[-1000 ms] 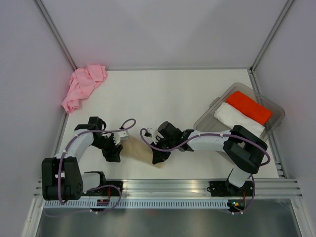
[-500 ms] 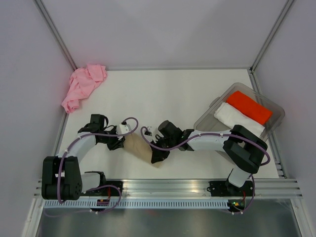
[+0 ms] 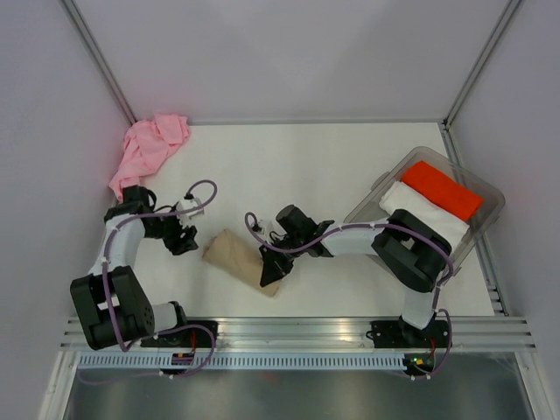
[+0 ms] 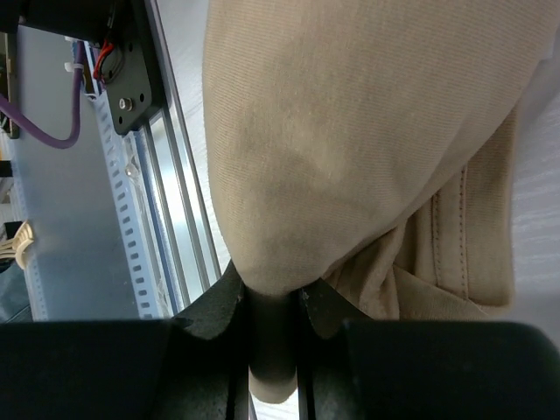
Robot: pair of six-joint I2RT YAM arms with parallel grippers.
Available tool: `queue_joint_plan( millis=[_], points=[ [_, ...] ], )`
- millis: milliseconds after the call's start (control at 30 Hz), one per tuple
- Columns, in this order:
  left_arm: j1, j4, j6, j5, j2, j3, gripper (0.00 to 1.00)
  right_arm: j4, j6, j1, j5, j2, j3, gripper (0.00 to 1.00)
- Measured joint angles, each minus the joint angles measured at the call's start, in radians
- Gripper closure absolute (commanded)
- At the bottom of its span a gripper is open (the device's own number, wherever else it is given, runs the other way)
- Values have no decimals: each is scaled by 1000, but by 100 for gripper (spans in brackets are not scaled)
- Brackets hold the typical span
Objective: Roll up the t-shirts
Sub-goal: Roll the tshirt
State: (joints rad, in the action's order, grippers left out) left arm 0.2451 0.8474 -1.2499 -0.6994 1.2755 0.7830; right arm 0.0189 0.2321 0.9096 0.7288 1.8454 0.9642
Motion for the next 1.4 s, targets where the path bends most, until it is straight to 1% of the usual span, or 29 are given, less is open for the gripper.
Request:
queue_joint_plan(
  millis=[67,167,233,267,300,367,500,667,767,833,933,967,1033,1067,1100,1133,1167,1267,1400],
  points=[
    [36,81,-25,-35,32,92,32,11,0,-5,34,21,10,95],
    [44,151,-36,-102,65,156,24,26,6,-18,84,53,24,93],
    [41,187,-37,-154,72,158,8,27,8,-26,106,66,30,90],
    [34,197,-34,-174,74,158,7,25,8,-29,113,69,32,89],
    [25,196,-21,-190,74,154,7,18,6,-31,115,69,36,87],
    [-3,174,14,-211,74,144,7,-6,-3,-35,114,70,50,85],
    [-76,46,149,-207,79,98,7,-53,-26,-37,108,77,86,85],
    [-150,-69,271,-158,136,97,8,-80,-42,-37,105,95,105,85],
    [-166,-105,332,-121,190,103,8,-87,-46,-37,103,97,109,84],
    [-165,-121,361,-100,213,106,9,-93,-50,-37,101,97,113,84],
    [-164,-102,367,-94,218,107,33,-108,-56,-37,96,99,121,79],
    [-164,-84,362,-96,218,108,49,-112,-58,-37,94,100,123,78],
    [-164,-42,344,-99,218,108,63,-114,-58,-37,91,100,125,75],
    [-164,-19,335,-104,218,108,87,-114,-60,-37,89,100,126,71],
    [-164,5,327,-111,218,108,96,-117,-60,-37,85,100,128,69],
    [-164,27,315,-116,218,108,98,-118,-60,-36,83,100,130,68],
    [-164,47,306,-121,218,108,98,-121,-60,-37,80,100,132,61],
    [-155,99,297,-123,216,108,98,-128,-51,-37,74,100,132,47],
    [-94,167,296,-124,189,108,98,-97,-22,-37,60,85,103,46]
  ],
)
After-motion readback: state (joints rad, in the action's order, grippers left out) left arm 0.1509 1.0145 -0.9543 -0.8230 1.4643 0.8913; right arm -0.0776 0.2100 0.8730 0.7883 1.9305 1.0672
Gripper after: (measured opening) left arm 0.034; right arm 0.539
